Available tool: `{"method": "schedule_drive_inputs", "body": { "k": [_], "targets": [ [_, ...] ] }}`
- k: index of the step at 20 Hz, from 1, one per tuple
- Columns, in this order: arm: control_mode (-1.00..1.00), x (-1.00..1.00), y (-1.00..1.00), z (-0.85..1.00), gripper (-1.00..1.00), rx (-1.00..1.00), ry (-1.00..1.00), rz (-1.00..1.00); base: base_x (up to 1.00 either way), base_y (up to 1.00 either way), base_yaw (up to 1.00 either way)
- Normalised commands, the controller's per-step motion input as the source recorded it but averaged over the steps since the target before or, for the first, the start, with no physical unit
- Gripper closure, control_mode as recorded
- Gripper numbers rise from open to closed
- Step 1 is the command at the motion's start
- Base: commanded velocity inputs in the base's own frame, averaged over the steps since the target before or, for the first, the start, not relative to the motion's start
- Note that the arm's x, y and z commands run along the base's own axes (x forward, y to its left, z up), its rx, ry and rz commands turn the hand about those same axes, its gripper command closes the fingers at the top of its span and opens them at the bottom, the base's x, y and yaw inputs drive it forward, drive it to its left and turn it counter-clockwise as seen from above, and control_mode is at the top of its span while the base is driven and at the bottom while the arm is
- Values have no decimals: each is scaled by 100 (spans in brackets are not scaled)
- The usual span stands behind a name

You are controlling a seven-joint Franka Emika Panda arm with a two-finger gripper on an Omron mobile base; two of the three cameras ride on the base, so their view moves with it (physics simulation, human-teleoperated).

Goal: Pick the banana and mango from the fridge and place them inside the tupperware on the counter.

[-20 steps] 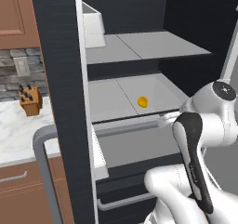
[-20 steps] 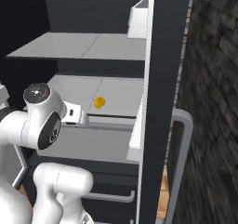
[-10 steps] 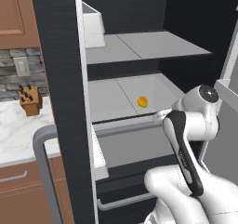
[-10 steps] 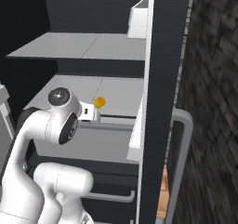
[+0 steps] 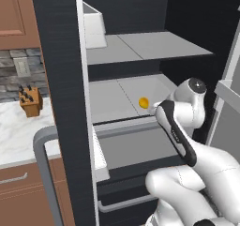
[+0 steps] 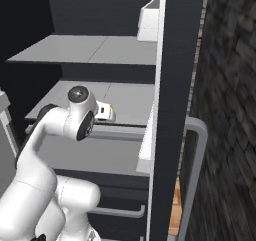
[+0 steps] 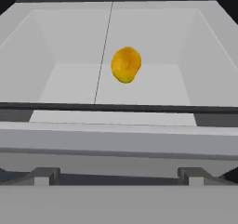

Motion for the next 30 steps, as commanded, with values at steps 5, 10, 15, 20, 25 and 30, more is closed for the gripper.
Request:
{"method": "schedule_drive_inputs", "body": {
  "k": [5, 10, 15, 20, 25, 30],
  "targets": [
    [-100, 62, 0, -21, -100, 0, 0, 0, 0, 0, 0],
    [-100, 54, 0, -26, -100, 0, 0, 0, 0, 0, 0],
    [-100, 58, 0, -18, -100, 0, 0, 0, 0, 0, 0],
    [-100, 58, 2, -13, -100, 0, 0, 0, 0, 0, 0],
    [-100, 58, 12, -16, -100, 0, 0, 0, 0, 0, 0],
    [-100, 55, 8, -21, -100, 0, 1, 0, 0, 0, 0]
  ]
}}
